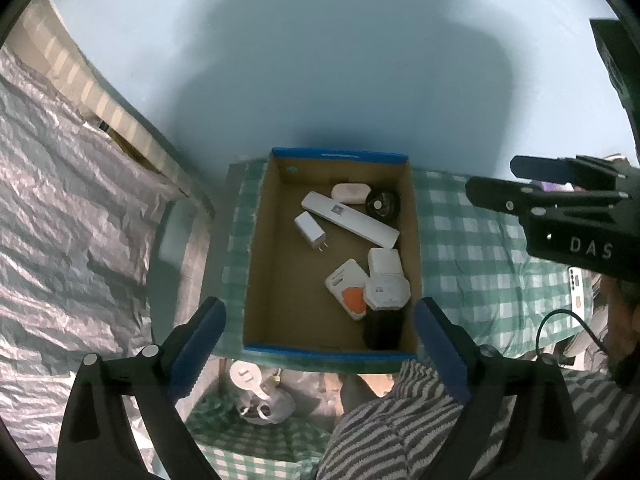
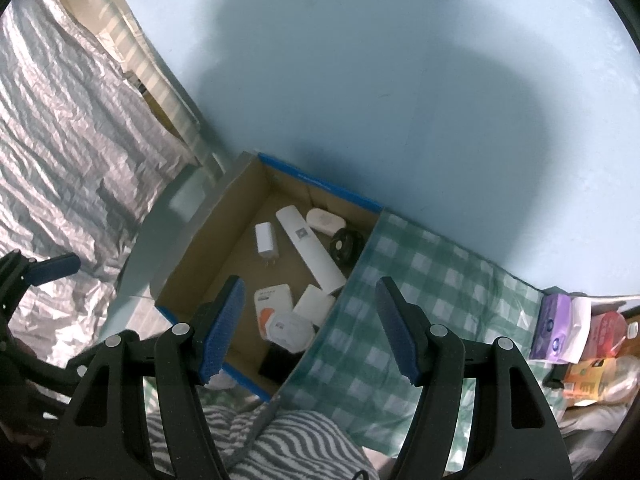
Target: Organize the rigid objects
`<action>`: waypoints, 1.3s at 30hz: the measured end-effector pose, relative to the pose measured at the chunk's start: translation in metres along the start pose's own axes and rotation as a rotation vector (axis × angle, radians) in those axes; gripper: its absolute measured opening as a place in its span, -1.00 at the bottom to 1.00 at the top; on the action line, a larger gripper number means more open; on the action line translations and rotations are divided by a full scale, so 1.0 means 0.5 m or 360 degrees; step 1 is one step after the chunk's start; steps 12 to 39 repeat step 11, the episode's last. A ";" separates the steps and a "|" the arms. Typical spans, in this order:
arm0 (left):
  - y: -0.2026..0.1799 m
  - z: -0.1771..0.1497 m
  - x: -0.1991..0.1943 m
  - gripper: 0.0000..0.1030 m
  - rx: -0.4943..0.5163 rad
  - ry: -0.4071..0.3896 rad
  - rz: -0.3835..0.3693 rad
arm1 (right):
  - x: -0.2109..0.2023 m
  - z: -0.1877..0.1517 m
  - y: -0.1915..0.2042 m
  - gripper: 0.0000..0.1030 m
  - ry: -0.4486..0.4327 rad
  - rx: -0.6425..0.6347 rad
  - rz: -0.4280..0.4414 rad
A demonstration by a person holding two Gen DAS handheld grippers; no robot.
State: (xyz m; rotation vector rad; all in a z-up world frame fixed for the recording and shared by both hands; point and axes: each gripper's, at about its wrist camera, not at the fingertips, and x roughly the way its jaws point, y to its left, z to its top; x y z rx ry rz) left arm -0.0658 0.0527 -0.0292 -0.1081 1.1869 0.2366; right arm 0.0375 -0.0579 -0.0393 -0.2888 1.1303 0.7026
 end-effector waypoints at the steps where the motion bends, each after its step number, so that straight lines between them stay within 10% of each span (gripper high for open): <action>1: -0.002 -0.001 -0.001 0.87 0.0006 0.0000 0.0000 | 0.000 0.000 0.000 0.31 0.0000 -0.0004 0.0002; 39: -0.003 -0.006 0.002 0.87 0.0021 0.0025 0.0025 | 0.001 0.001 -0.003 0.31 0.0000 0.0010 0.0008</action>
